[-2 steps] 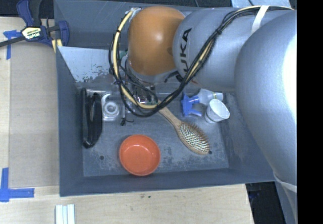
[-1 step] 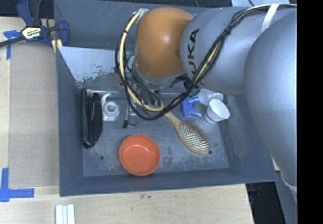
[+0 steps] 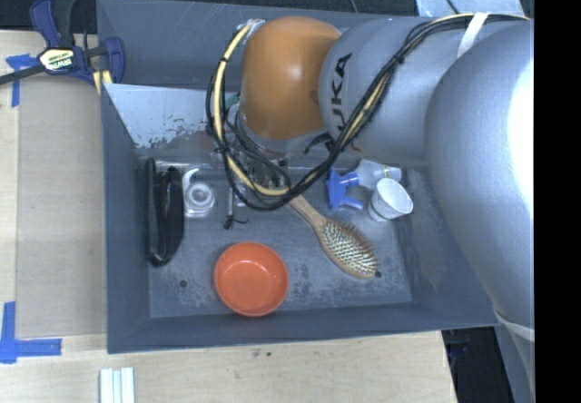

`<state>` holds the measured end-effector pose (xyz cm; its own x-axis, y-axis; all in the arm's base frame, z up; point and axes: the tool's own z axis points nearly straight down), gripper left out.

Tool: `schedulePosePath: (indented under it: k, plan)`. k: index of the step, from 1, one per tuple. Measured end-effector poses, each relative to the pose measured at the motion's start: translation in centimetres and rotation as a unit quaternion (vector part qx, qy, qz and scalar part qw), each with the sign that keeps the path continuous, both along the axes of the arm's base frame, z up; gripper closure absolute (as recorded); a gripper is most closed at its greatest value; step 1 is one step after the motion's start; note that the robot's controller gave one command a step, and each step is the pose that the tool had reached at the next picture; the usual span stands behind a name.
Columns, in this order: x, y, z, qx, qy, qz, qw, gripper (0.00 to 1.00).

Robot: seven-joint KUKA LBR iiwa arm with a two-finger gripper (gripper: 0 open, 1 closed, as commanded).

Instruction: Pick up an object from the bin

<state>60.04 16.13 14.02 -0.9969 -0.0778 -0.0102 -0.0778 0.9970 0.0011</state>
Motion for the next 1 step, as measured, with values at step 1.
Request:
schedulePosePath:
  k: [1]
  plan:
    - [-2.77,-2.82,1.17,0.001,-0.0005,-0.051,0.9987,0.0]
